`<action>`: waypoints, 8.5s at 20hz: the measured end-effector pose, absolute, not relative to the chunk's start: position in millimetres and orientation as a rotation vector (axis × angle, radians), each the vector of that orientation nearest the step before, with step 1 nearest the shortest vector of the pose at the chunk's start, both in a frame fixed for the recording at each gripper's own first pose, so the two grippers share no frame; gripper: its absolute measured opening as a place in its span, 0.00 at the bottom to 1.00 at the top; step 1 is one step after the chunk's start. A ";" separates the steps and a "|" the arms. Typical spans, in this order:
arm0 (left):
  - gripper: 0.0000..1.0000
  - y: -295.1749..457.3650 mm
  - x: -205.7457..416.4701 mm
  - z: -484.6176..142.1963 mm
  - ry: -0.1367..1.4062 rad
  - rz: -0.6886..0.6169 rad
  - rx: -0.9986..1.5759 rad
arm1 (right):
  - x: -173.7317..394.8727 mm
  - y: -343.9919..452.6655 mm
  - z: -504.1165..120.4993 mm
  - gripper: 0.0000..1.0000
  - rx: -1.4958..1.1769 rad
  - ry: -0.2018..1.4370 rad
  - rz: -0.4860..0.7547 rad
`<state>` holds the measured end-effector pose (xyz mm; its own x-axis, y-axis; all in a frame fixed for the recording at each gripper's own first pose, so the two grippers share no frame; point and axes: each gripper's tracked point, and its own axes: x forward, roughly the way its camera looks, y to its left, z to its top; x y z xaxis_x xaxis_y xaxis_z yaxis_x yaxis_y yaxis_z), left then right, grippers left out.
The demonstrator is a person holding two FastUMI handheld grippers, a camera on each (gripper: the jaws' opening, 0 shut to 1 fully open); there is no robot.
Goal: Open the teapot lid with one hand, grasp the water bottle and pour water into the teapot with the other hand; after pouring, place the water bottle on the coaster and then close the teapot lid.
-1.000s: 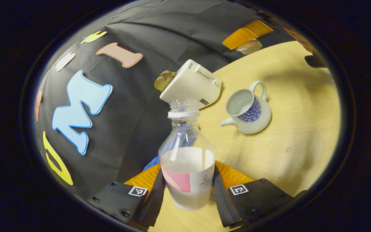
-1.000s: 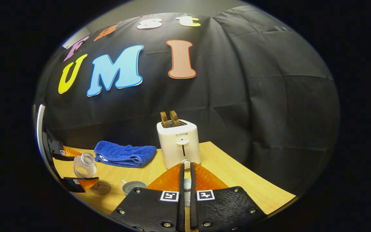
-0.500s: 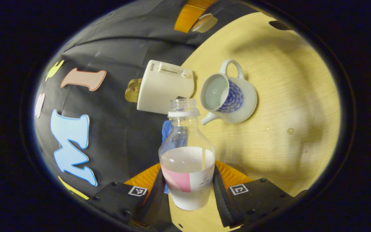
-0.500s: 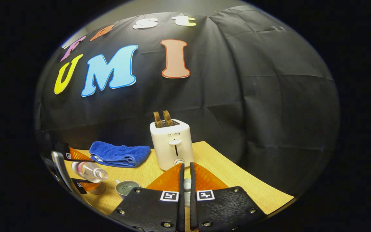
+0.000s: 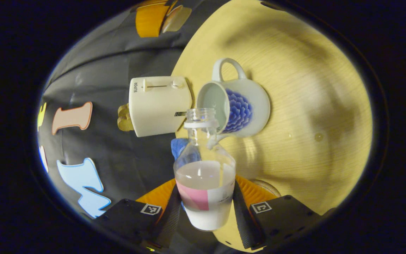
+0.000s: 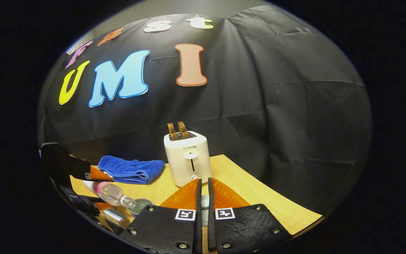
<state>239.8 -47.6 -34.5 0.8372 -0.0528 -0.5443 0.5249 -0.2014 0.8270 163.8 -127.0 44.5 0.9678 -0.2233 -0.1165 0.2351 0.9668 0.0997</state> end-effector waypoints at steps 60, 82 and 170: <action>0.84 -43.1 201.0 -32.3 0.347 -0.426 2.086 | 159.1 -133.9 52.0 0.06 0.182 0.093 -0.219; 0.84 11.4 211.8 -92.8 0.396 -0.299 1.008 | 162.1 -119.5 47.6 0.06 0.112 0.113 -0.199; 1.00 -20.4 145.4 -74.1 0.076 -0.102 -0.095 | 237.1 0.5 0.2 0.06 0.141 0.198 0.115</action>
